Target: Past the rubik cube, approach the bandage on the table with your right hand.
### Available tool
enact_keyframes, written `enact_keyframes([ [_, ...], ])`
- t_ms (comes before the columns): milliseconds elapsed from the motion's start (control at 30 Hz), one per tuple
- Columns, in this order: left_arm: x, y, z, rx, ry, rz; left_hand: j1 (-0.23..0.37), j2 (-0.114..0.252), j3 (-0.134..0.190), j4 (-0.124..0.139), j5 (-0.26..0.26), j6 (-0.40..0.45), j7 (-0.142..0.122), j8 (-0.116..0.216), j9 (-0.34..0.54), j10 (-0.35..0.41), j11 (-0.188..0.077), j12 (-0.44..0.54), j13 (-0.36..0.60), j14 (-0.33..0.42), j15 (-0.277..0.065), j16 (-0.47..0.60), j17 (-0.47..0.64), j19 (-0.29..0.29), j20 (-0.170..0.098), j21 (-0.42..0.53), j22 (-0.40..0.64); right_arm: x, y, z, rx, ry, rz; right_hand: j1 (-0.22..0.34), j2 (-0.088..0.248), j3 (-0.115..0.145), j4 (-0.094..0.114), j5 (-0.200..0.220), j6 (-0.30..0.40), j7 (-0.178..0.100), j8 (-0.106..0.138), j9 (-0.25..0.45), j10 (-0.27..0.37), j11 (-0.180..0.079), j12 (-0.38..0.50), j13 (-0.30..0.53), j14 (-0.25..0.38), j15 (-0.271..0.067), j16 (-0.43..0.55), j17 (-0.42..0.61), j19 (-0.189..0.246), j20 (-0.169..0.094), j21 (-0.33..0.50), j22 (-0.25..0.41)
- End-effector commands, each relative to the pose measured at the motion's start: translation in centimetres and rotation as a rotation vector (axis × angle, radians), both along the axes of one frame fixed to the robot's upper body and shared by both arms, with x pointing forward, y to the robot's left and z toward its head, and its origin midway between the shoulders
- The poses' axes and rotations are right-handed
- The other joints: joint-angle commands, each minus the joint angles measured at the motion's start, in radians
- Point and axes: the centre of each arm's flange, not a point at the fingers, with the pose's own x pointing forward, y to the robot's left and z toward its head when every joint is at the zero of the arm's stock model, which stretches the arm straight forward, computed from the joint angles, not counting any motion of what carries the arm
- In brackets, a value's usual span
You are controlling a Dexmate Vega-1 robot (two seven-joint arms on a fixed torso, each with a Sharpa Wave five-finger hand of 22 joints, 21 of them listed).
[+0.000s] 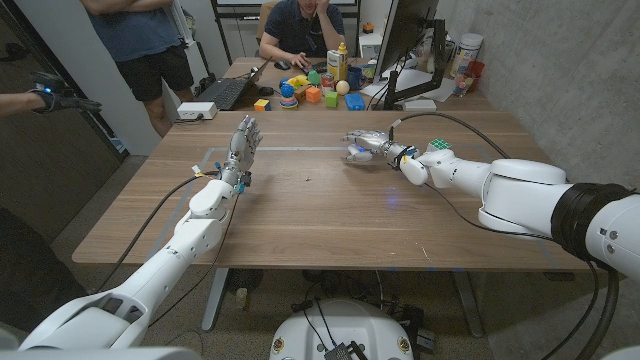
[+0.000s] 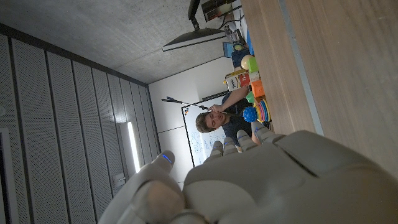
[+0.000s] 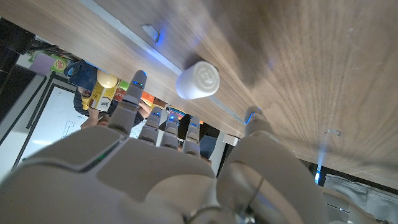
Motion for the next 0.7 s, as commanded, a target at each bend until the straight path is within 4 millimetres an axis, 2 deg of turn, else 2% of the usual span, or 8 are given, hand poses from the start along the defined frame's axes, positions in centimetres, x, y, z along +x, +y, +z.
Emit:
enact_keyframes([
  [33,0.22,0.08,0.11,0.0,-0.001,-0.006,-0.002,0.126,-0.003,-0.002,0.004,-0.255,0.004,0.006,0.004,-0.251,0.006,0.006,0.003,-0.217,0.003,0.007,0.003,-0.074,-0.01,-0.001,0.005,0.06,-0.02,0.05,0.007,0.004,-0.005,0.011,0.004,0.001,-0.005,0.004,0.005,0.004,0.001,0.001,0.011,0.003,0.006,0.003,0.009,-0.003,0.001,0.003,0.013,0.0,-0.001,0.001],
  [700,0.4,0.27,0.27,0.003,-0.004,-0.01,-0.002,0.126,-0.006,-0.002,0.005,-0.256,0.003,0.006,0.004,-0.252,0.009,0.006,0.003,-0.217,0.004,0.007,0.002,-0.073,-0.009,-0.005,0.005,0.02,-0.04,0.23,0.018,0.001,-0.001,0.017,0.006,-0.001,-0.005,0.006,0.006,0.004,-0.002,0.003,0.016,0.004,0.003,0.003,0.014,-0.004,-0.002,0.003,0.02,0.0,-0.009,0.001],
])
